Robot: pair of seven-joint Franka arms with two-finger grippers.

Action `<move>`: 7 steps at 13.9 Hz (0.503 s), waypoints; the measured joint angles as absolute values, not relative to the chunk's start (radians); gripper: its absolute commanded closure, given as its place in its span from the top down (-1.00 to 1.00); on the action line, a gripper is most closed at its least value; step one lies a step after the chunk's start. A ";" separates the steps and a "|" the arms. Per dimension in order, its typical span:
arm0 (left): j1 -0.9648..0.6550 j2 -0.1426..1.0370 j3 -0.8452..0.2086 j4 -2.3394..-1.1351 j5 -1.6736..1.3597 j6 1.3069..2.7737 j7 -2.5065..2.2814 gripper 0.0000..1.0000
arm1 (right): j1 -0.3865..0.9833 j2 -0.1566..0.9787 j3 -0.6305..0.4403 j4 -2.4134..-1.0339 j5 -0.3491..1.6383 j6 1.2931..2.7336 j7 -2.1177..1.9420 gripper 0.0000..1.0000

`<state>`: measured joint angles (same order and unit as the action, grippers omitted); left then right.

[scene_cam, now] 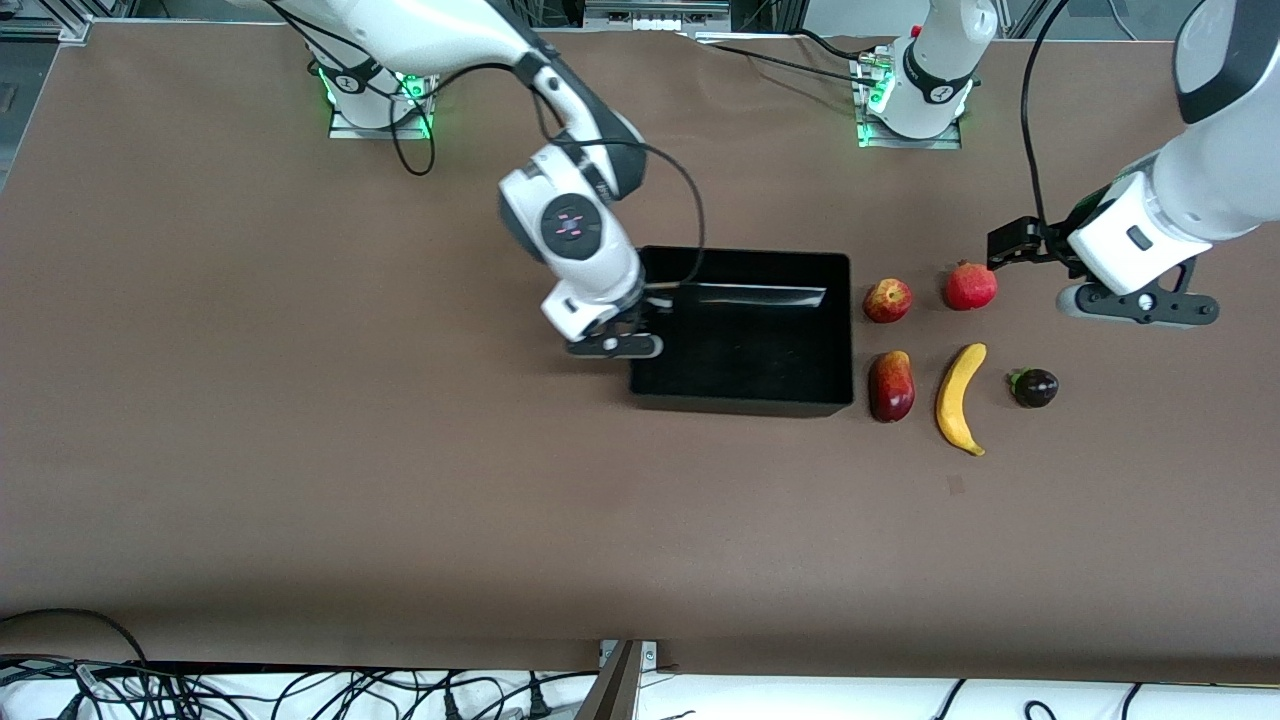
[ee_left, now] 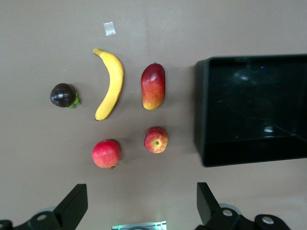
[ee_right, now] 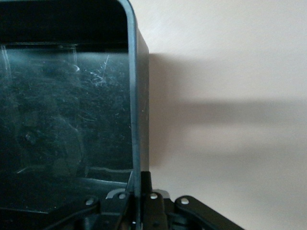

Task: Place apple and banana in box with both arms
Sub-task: 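Slide the black box with the right gripper toward the fruit, then release the box and raise the right gripper while the left gripper reaches the apple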

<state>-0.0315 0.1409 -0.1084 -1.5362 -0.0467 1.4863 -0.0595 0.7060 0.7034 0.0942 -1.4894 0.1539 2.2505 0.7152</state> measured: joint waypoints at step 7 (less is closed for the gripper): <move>-0.036 0.172 -0.108 -1.539 -0.054 1.474 -0.053 1.00 | 0.727 0.752 0.075 -1.467 0.093 2.305 0.721 1.00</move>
